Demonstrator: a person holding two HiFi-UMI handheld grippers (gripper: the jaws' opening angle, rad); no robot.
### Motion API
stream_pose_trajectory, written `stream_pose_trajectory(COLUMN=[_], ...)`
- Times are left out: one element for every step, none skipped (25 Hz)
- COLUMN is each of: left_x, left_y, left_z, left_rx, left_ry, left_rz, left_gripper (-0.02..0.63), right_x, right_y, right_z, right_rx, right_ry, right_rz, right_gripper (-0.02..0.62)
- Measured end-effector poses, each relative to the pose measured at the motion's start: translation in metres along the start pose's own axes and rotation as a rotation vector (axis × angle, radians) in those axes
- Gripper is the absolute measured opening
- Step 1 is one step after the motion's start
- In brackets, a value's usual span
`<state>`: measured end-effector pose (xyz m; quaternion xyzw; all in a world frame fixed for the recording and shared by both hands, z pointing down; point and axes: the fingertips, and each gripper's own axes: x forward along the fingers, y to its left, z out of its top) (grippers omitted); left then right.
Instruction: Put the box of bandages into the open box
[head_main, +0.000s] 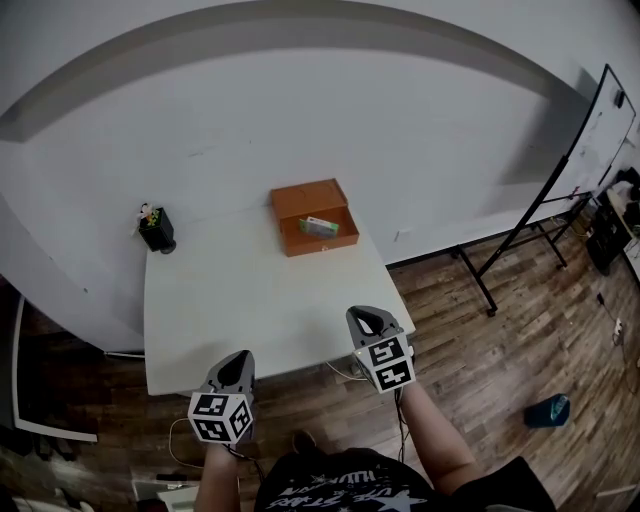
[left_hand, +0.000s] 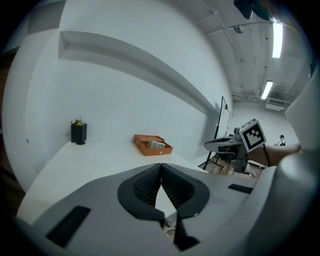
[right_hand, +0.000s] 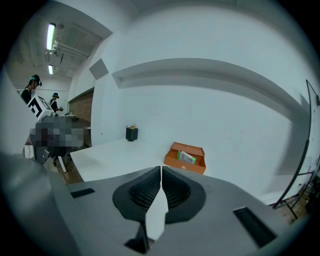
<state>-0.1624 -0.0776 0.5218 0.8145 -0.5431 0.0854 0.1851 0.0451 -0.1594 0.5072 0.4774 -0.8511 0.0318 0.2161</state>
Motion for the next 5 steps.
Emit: stream_pose_trajectory(left_x=[-0.001, -0.002, -0.003, -0.004, -0.005], left_y=[-0.006, -0.013, -0.02, -0.027, -0.035], left_z=[-0.003, -0.005, -0.007, -0.009, -0.011], left_rx=[0.0, 0.0, 0.0, 0.0, 0.001], left_ry=[0.003, 0.005, 0.007, 0.009, 0.01], left_rz=[0.002, 0.003, 0.005, 0.007, 0.009], left_gripper=[0.02, 0.02, 0.02, 0.02, 0.02], right_x=[-0.005, -0.011, -0.017, -0.023, -0.029], right_y=[-0.001, -0.003, -0.005, -0.007, -0.009], right_z=[-0.004, -0.007, -0.011, -0.014, -0.018], right_rx=[0.003, 0.006, 0.007, 0.009, 0.01], right_ry=[0.001, 0.001, 0.002, 0.002, 0.002], right_rz=[0.005, 0.009, 0.014, 0.018, 0.022], right_gripper=[0.049, 0.049, 0.049, 0.049, 0.049])
